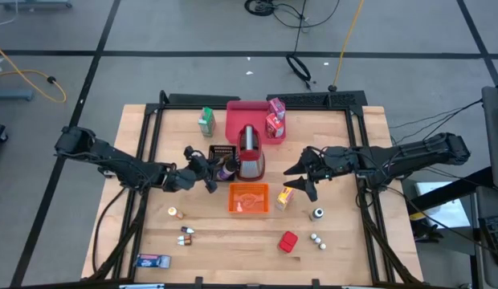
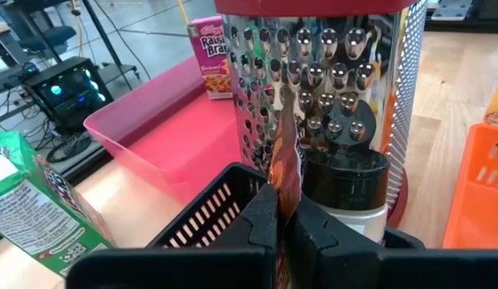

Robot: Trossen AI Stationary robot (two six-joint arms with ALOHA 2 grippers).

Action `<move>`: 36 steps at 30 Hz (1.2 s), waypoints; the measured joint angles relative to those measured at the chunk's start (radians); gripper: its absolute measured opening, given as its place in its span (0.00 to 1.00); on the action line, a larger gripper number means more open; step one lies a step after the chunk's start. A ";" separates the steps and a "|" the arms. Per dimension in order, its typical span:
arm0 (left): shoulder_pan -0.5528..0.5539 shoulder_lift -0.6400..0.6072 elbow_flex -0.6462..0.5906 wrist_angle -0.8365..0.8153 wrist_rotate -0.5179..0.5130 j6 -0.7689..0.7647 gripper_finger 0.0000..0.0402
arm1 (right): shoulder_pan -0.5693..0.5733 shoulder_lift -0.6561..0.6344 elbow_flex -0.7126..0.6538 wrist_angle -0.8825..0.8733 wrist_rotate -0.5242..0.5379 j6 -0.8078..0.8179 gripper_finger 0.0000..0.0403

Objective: Pick & Place Kitchen Items
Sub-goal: Put the orange seasoning bag into the black bin, then put the large black food coloring bottle into the orange bin

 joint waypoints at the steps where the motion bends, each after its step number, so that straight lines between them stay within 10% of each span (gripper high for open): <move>1: 0.000 0.000 0.000 0.000 0.000 0.001 0.06 | 0.000 0.000 -0.001 0.000 0.000 0.004 0.52; 16: -0.002 -0.032 0.000 0.003 -0.003 0.055 0.32 | 0.000 0.000 -0.001 0.000 -0.001 0.004 0.52; 36: -0.065 -0.166 -0.001 -0.003 -0.002 0.088 0.33 | 0.123 0.000 -0.056 -0.010 -0.003 -0.134 0.52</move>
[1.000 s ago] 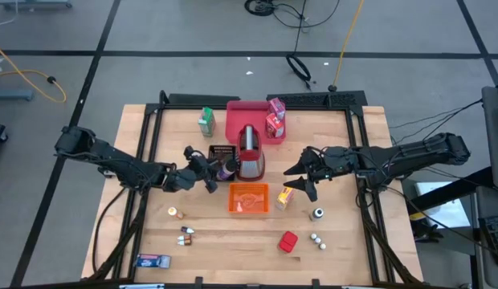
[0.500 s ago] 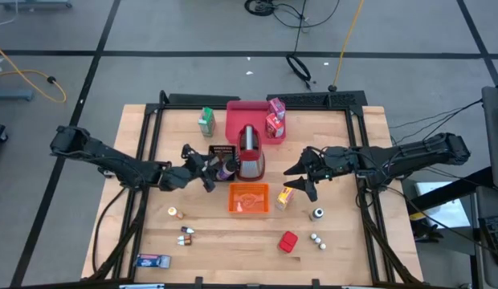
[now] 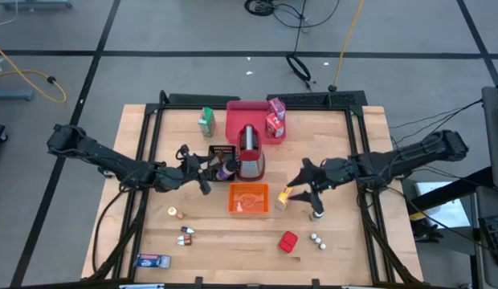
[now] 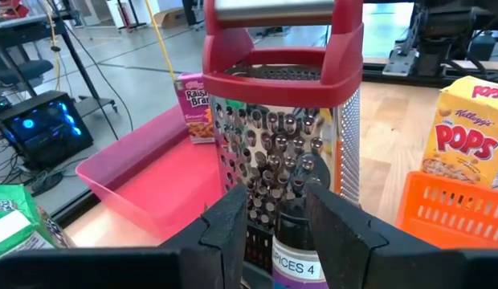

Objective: Pick & Place Kitchen Items
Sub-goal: Put the large black food coloring bottle into the orange bin

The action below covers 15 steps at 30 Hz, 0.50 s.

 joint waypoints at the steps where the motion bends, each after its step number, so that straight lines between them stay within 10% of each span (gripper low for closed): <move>1: 0.000 0.000 0.000 0.000 0.000 0.000 0.33 | 0.018 0.000 -0.001 -0.001 0.000 -0.002 0.52; 15: 0.000 0.000 0.000 0.000 -0.005 -0.001 0.33 | 0.222 0.000 -0.001 -0.175 0.015 0.204 0.52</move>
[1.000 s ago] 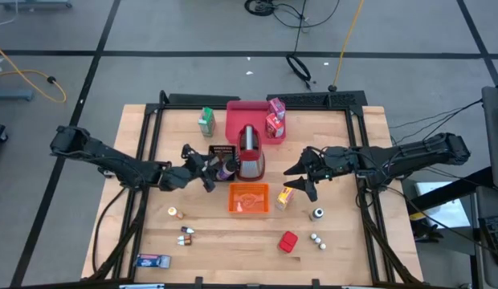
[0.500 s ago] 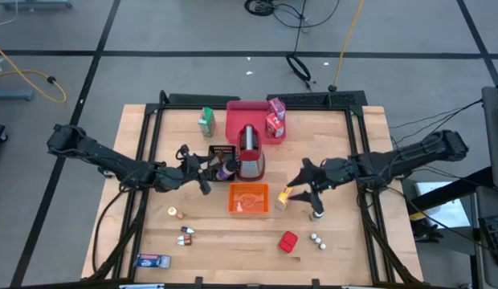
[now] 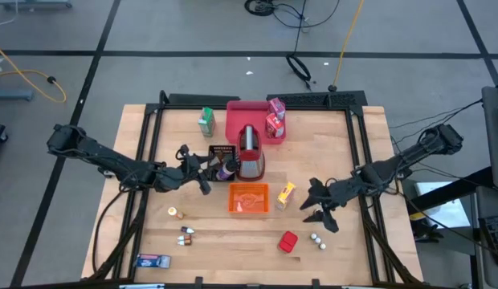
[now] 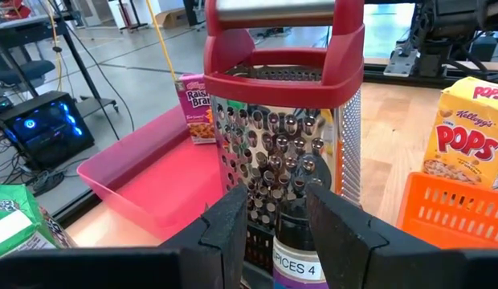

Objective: Pick & Place Kitchen Items
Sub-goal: Put the large black food coloring bottle into the orange bin

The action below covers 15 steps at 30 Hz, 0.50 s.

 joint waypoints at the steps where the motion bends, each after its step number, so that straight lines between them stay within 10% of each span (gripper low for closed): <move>1: 0.000 0.000 0.000 0.000 0.000 0.000 0.33 | 0.011 0.000 0.000 -0.024 0.017 0.028 0.52; 15: 0.000 0.000 0.000 0.001 0.005 -0.006 0.33 | 0.173 0.000 0.000 -0.218 0.261 0.278 0.52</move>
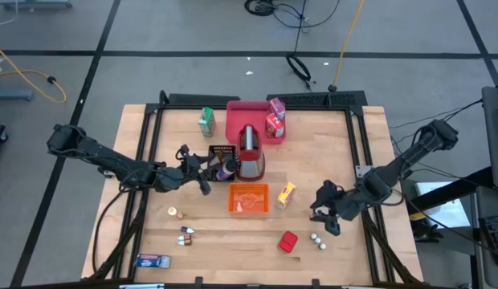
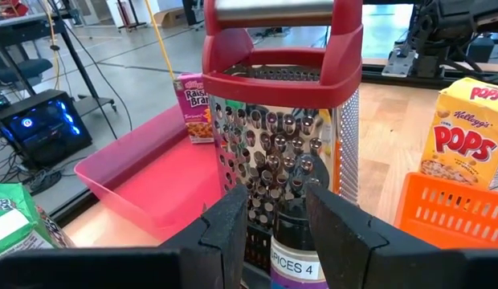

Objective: Pick & Place Kitchen Items
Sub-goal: Put the large black food coloring bottle into the orange bin

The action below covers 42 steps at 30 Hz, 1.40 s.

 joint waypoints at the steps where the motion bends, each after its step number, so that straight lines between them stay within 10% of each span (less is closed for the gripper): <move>1: 0.000 0.000 0.000 0.000 0.000 0.000 0.33 | 0.010 0.000 0.000 -0.008 0.022 0.010 0.52; 42: 0.000 0.000 0.000 0.000 0.002 -0.022 0.33 | 0.049 0.000 -0.212 0.219 0.092 0.138 0.33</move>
